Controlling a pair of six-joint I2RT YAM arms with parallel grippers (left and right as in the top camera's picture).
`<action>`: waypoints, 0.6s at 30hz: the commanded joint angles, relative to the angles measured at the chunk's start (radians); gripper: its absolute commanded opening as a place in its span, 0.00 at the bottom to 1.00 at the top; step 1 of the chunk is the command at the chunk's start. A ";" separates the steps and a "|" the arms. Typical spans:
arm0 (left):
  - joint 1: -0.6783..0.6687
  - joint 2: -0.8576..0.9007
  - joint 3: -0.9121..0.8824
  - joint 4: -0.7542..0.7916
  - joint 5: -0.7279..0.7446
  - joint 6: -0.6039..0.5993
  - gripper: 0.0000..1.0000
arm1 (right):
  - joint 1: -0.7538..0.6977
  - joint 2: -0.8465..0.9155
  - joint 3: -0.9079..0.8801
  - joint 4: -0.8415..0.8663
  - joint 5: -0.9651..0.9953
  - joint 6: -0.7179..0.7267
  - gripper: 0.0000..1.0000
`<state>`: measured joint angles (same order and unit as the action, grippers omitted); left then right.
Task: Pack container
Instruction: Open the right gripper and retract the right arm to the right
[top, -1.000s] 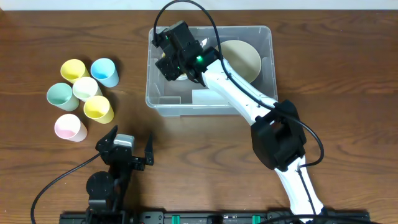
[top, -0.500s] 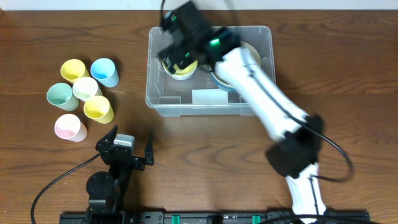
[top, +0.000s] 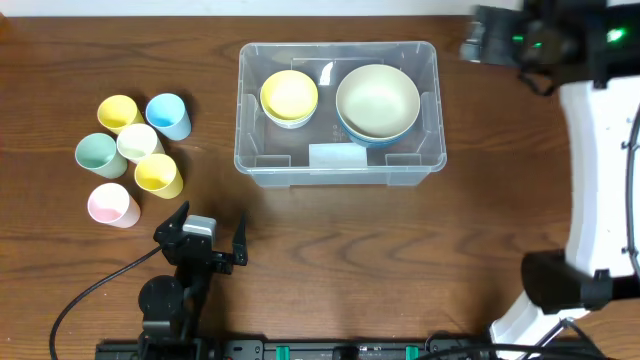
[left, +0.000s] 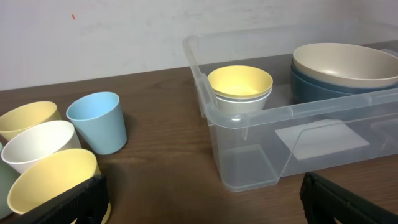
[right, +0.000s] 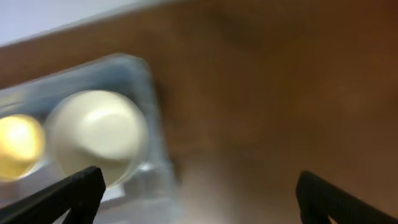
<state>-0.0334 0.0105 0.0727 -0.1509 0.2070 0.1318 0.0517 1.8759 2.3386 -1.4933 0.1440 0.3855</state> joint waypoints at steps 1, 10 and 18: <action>0.005 -0.005 -0.017 -0.027 0.011 0.006 0.98 | -0.125 0.033 -0.056 -0.043 0.031 0.170 0.99; 0.005 -0.005 -0.017 -0.024 0.011 0.006 0.98 | -0.350 0.035 -0.313 0.021 -0.015 0.201 0.99; 0.005 -0.005 -0.017 -0.024 0.018 0.005 0.98 | -0.438 0.035 -0.420 0.077 -0.014 0.201 0.99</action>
<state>-0.0334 0.0101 0.0727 -0.1509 0.2073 0.1318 -0.3573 1.9163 1.9244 -1.4223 0.1307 0.5671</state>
